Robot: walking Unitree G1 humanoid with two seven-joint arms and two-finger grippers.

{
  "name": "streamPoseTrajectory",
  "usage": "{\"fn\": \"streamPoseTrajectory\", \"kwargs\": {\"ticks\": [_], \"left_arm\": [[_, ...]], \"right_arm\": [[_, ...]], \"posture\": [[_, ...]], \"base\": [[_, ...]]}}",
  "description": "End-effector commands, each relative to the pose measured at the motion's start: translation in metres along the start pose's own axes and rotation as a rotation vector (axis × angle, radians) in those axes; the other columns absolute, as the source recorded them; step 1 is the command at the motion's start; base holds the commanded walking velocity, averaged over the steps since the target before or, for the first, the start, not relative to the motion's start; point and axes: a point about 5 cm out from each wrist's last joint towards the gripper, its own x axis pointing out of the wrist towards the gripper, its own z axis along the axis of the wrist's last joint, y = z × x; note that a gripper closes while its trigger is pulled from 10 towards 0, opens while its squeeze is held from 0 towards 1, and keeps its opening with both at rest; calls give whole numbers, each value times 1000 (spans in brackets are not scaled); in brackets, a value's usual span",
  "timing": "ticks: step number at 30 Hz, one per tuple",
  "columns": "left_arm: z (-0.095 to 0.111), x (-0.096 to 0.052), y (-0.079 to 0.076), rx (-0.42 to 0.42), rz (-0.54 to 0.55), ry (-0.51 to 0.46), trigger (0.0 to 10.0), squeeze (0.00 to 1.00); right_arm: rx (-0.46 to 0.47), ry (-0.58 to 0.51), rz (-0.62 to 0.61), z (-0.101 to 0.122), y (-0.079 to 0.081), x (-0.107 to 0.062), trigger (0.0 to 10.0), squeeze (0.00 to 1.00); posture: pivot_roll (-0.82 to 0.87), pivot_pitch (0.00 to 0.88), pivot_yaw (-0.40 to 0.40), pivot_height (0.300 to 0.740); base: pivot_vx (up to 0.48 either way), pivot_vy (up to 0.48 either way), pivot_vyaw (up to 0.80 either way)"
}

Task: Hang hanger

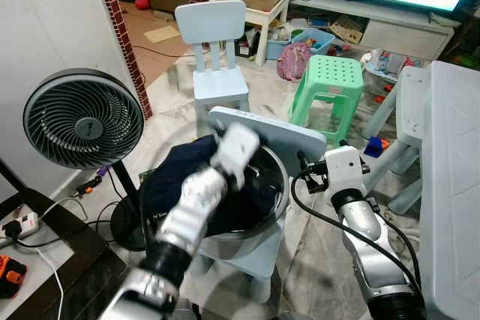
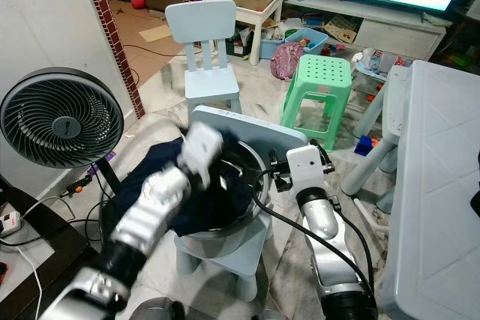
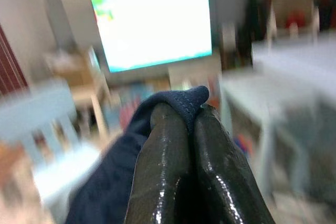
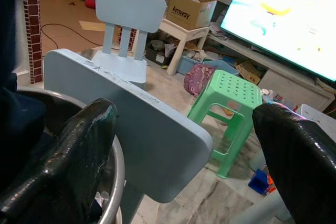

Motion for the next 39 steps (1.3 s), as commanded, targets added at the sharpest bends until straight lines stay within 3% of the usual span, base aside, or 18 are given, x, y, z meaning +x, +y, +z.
{"fn": "streamPoseTrajectory", "kwargs": {"ticks": [1,3,4,7,8,9,10,13,16,22,24,25,26,30,31,32,35,39], "left_arm": [[37,11,4,24,0,-155,1725,0],[70,19,4,55,-21,-281,1529,0],[90,21,1,70,-47,-361,2039,0],[93,17,-6,91,-82,-380,2039,0],[76,11,-9,83,-103,-331,1804,0],[76,11,-9,83,-103,-331,1804,0],[52,0,-11,79,-120,-238,1569,0],[8,-27,-8,21,-97,-42,1765,0],[-19,-55,-1,-39,-7,101,1490,0],[-48,-89,12,2,72,245,941,0],[-59,-96,17,0,109,303,1647,0],[-66,-99,19,11,118,356,7725,0],[-71,-102,21,17,122,397,10000,0],[-89,-99,23,4,66,517,10000,0],[-90,-97,21,5,43,520,10000,31],[-91,-93,21,42,25,515,10000,1000],[-89,-80,20,113,-18,481,10000,1000],[-95,-62,3,202,-138,504,10000,1000]], "right_arm": [[-5,-10,-10,2,-1,3,10000,0],[-4,-11,-13,2,0,4,10000,0],[-3,-13,-15,3,0,5,10000,0],[-2,-13,-18,3,1,5,10000,0],[-2,-12,-20,2,0,4,10000,0],[-2,-12,-20,2,0,4,10000,0],[-2,-10,-21,2,0,4,10000,0],[-3,-8,-23,1,-1,3,10000,0],[-4,-6,-23,0,-2,3,10000,0],[-4,-5,-6,0,2,6,10000,0],[-3,-10,5,1,5,8,10000,0],[-2,-13,10,2,6,9,10000,0],[-2,-15,13,3,7,10,10000,0],[-5,-18,12,4,5,10,10000,0],[-5,-17,11,3,5,10,10000,0],[-6,-14,8,2,4,9,10000,0],[-6,-12,3,1,4,8,10000,0],[-4,-14,-1,2,5,8,10000,0]], "posture": [[-23,0,-7,740],[-22,0,-5,740],[-22,0,-3,740],[-22,0,-1,740],[-20,0,0,740],[-20,0,0,740],[-24,0,2,740],[-19,0,0,740],[-10,0,-6,740],[11,0,-19,740],[14,0,-23,740],[14,0,-23,740],[14,0,-23,740],[9,0,-24,740],[5,0,-20,740],[4,0,-18,740],[-3,0,-14,740],[-13,0,-5,740]], "base": [[0,0,0],[0,0,0],[0,0,0],[0,0,0],[0,0,0],[0,0,0],[0,0,0],[0,0,0],[0,0,0],[0,0,0],[0,0,0],[0,0,0],[0,0,0],[0,0,0],[0,0,0],[0,0,0],[0,0,0],[0,0,0]]}}
